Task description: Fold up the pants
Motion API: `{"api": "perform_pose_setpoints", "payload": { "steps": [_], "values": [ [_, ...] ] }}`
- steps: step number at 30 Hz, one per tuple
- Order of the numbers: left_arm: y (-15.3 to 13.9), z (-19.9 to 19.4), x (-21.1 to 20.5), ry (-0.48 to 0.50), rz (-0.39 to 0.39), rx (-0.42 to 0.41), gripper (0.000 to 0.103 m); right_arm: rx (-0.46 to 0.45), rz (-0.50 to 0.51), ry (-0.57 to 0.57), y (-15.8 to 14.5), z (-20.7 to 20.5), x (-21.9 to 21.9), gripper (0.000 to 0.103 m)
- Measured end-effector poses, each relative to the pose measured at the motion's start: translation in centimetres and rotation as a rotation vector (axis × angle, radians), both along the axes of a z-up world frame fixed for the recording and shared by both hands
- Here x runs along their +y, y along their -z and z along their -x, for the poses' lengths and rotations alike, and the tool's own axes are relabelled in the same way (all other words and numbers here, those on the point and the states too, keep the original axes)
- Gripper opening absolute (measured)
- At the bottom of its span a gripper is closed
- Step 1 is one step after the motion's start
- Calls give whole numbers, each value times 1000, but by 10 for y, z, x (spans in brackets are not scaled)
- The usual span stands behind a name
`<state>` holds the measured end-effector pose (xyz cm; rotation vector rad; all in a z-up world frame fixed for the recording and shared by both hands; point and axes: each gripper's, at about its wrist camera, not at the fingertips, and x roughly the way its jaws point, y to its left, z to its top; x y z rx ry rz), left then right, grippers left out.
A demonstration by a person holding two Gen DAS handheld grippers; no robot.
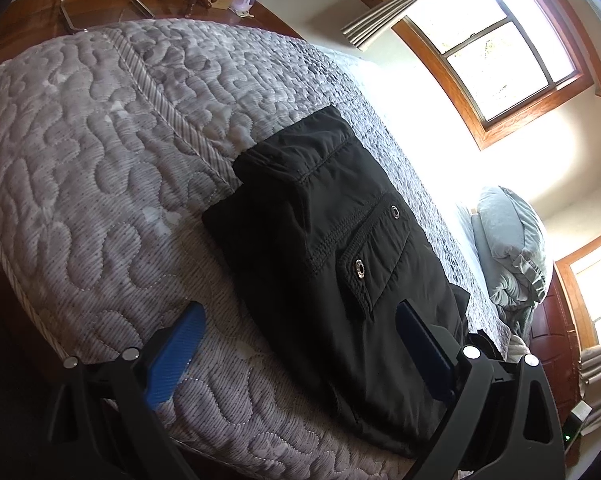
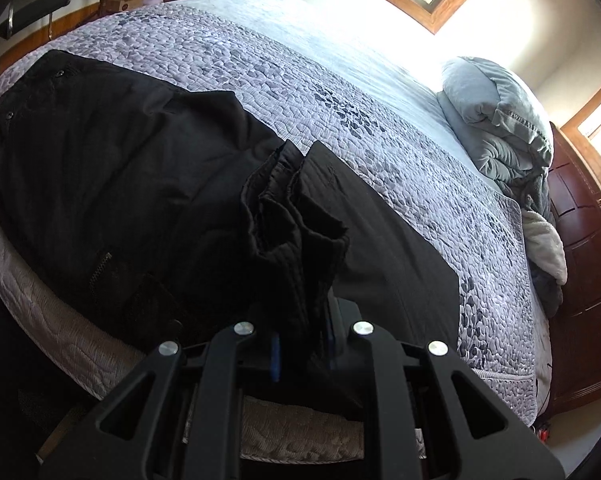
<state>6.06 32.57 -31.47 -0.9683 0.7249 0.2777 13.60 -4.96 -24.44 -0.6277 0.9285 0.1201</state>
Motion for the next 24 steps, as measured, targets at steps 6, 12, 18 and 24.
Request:
{"api": "perform_pose_setpoints", "payload": {
  "steps": [6, 12, 18, 24],
  "values": [
    [1, 2, 5, -6, 8, -1, 97, 17, 25, -15, 10, -2, 6, 15],
    [-1, -1, 8, -8, 5, 2, 97, 10, 131, -54, 29, 2, 22, 15],
    [-2, -3, 8, 2, -2, 1, 97, 11, 255, -125, 57, 14, 38, 22],
    [-1, 0, 9, 3, 3, -4, 97, 36, 255, -183, 55, 28, 43, 36]
  ]
}}
